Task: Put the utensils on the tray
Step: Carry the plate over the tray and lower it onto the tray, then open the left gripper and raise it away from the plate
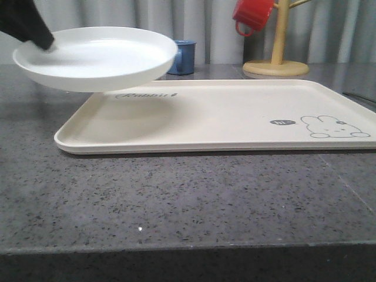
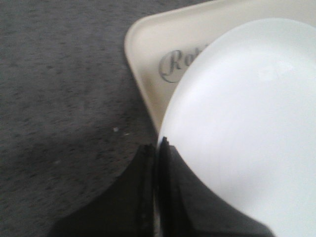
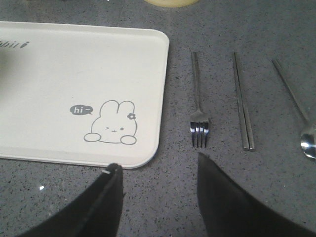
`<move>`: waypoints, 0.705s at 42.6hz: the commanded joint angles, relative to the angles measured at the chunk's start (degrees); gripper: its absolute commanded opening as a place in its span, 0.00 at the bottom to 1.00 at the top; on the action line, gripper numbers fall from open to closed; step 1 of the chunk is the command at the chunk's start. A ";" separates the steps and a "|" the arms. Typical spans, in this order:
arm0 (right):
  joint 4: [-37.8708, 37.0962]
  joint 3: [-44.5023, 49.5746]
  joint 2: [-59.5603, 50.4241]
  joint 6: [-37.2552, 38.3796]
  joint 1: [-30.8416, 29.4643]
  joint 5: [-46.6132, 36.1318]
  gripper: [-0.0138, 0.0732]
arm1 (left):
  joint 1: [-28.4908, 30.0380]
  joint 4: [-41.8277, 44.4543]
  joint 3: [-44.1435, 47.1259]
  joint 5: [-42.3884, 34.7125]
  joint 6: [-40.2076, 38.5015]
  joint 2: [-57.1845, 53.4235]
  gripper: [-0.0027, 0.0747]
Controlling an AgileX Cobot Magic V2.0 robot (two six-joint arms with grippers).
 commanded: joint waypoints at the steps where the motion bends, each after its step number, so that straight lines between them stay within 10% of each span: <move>1: 0.30 -1.94 0.59 -0.25 -0.20 -4.39 0.60 | -4.19 -2.77 -1.98 -4.24 0.15 -0.42 0.01; 18: 0.30 -1.94 0.59 -0.25 -0.20 -4.39 0.60 | -9.66 -4.35 -1.98 -9.81 -0.58 6.89 0.02; 30: 0.30 -1.94 0.59 -0.25 -0.20 -4.39 0.60 | -9.54 -4.21 -2.50 -6.53 -0.58 6.77 0.46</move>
